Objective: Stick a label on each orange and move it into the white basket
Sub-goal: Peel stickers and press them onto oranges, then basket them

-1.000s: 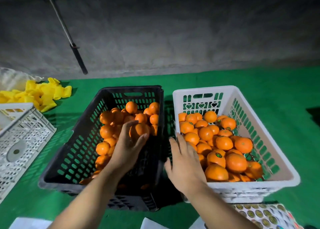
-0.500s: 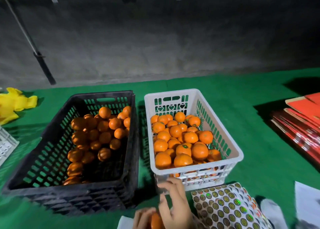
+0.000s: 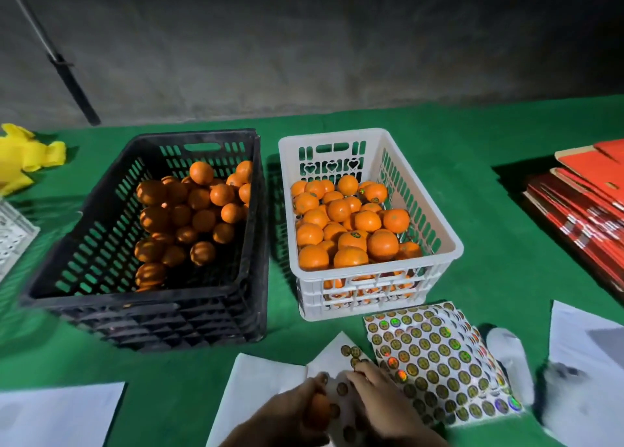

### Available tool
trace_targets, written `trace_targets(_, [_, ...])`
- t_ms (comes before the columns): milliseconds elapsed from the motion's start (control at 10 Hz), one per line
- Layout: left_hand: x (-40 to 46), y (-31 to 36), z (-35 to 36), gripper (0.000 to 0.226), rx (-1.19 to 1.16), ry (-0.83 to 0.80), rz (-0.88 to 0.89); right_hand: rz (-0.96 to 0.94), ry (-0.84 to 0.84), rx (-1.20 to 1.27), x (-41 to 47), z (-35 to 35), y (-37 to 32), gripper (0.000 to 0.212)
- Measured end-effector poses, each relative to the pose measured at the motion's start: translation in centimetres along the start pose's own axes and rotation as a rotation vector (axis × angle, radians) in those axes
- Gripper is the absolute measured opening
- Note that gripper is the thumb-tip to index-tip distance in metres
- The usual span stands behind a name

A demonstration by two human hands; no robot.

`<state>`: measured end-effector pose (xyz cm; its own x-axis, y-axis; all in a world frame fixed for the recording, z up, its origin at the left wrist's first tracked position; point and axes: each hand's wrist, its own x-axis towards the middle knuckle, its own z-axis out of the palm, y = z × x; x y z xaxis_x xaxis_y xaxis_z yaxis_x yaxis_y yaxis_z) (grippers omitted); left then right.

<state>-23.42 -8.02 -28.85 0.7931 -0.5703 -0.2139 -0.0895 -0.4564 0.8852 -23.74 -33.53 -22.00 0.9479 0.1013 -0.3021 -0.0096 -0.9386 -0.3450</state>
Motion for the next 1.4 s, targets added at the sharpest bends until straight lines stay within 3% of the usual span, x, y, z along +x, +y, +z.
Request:
trace_targets(100, [4.8, 7.1, -4.1, 0.076, -0.225, -0.339, -0.352, 0.021, -0.026, -0.064, 0.1, 0.0, -0.6, 0.048])
trace_targets(200, [4.0, 8.9, -5.6, 0.08, 0.086, -0.266, -0.301, 0.057, -0.026, -0.043, 0.5, 0.4, -0.6, 0.044])
trace_targets(300, [3.3, 9.2, -5.9, 0.081, 0.274, -0.343, -0.244, 0.098, 0.021, -0.002, 1.1, 0.0, -0.5, 0.047])
trace_targets(400, [3.7, 9.3, -5.6, 0.079, 0.297, -0.327, -0.238, 0.137, 0.052, 0.019, 2.5, -0.7, -0.7, 0.064])
trace_targets(500, [3.6, 9.0, -5.6, 0.076, 0.308, -0.335, -0.257, 0.207, 0.006, 0.005, 4.4, -1.7, -1.3, 0.067])
trace_targets(600, [3.7, 8.7, -5.5, 0.078, 0.292, -0.321, -0.257, 0.244, -0.008, -0.051, 5.5, -2.2, -1.7, 0.046])
trace_targets(700, [3.9, 8.3, -5.6, 0.076, 0.276, -0.328, -0.255, 0.209, 0.02, -0.105, 5.5, -2.4, -1.5, 0.03])
trace_targets(800, [4.0, 7.9, -5.5, 0.075, 0.27, -0.318, -0.247, 0.121, 0.071, -0.171, 5.1, -2.1, -0.9, 0.03])
trace_targets(1000, [4.3, 7.4, -5.4, 0.089, 0.241, -0.34, -0.259, -0.093, 0.148, -0.318, 4.2, -2.7, 0.1, 0.05])
trace_targets(1100, [4.2, 7.3, -5.3, 0.077, 0.248, -0.328, -0.28, -0.153, 0.189, -0.382, 4.2, -3.3, 0.6, 0.055])
trace_targets(1400, [4.1, 7.3, -5.1, 0.075, 0.28, -0.322, -0.277, -0.204, 0.33, -0.323, 3.8, -3.9, 0.8, 0.041])
